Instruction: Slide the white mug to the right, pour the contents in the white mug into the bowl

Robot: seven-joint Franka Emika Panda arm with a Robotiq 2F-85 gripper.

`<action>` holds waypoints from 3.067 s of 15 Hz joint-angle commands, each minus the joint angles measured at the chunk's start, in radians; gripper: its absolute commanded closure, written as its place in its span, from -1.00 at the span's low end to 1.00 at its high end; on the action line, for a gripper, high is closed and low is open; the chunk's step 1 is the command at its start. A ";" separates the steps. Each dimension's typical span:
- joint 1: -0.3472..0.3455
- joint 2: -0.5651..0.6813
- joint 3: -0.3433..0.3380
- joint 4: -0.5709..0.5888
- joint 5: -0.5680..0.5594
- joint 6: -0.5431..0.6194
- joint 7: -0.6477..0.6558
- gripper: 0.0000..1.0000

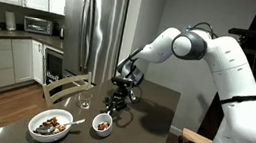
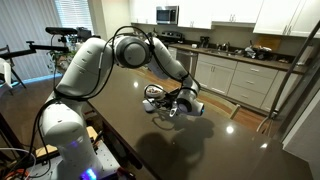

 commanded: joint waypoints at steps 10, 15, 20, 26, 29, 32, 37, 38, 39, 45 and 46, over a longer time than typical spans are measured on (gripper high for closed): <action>0.001 -0.026 0.002 0.002 -0.003 -0.015 -0.001 0.87; 0.001 -0.030 0.003 0.004 -0.001 -0.015 -0.001 0.87; 0.005 -0.041 0.005 0.004 -0.001 -0.014 -0.003 0.87; 0.012 -0.063 0.009 0.005 0.000 -0.013 -0.003 0.87; 0.011 -0.067 0.011 0.009 -0.001 -0.015 -0.002 0.87; 0.010 -0.067 0.012 0.010 0.001 -0.015 -0.002 0.87; 0.011 -0.069 0.014 0.012 0.002 -0.015 -0.001 0.87; 0.012 -0.069 0.014 0.013 0.001 -0.014 0.000 0.87; 0.013 -0.070 0.016 0.014 0.002 -0.014 0.000 0.87; 0.016 -0.079 0.022 0.027 -0.002 -0.013 0.002 0.86; 0.017 -0.079 0.024 0.029 -0.003 -0.013 0.001 0.86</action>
